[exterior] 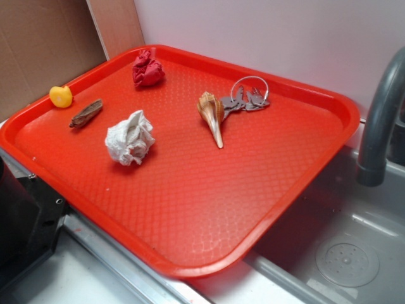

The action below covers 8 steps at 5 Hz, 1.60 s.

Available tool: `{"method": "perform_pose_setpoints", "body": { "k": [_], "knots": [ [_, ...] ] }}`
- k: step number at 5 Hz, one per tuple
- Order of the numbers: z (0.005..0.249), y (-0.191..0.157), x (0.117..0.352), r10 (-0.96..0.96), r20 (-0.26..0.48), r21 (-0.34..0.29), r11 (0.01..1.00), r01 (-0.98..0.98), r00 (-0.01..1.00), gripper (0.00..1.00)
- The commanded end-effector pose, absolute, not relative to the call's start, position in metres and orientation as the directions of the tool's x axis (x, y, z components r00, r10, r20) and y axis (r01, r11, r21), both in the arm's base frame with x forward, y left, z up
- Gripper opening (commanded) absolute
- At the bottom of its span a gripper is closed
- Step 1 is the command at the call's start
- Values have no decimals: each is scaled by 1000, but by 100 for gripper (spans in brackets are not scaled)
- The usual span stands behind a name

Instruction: Grab the shell.

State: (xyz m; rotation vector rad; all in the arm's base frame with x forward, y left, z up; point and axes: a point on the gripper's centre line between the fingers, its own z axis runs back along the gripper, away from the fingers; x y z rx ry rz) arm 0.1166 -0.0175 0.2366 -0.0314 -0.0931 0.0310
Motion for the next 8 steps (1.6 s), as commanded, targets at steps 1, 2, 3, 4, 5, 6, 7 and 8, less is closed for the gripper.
{"method": "perform_pose_setpoints", "body": {
  "k": [1,2,3,4,5,6,7,8],
  "knots": [
    [237,-17,117,32,92,-33,999,-29,995,100],
    [211,-22,149,87,36,13,996,-88,996,100],
    [175,-27,203,232,202,-130,969,-209,951,100],
    [160,-24,229,228,214,-160,967,-196,950,100],
    [160,-24,229,228,214,-160,967,-196,950,100],
    [160,-24,229,228,214,-160,967,-196,950,100],
    [130,-37,257,213,144,-88,976,-201,966,100],
    [108,-43,289,211,187,-114,975,-193,959,100]
  ]
}}
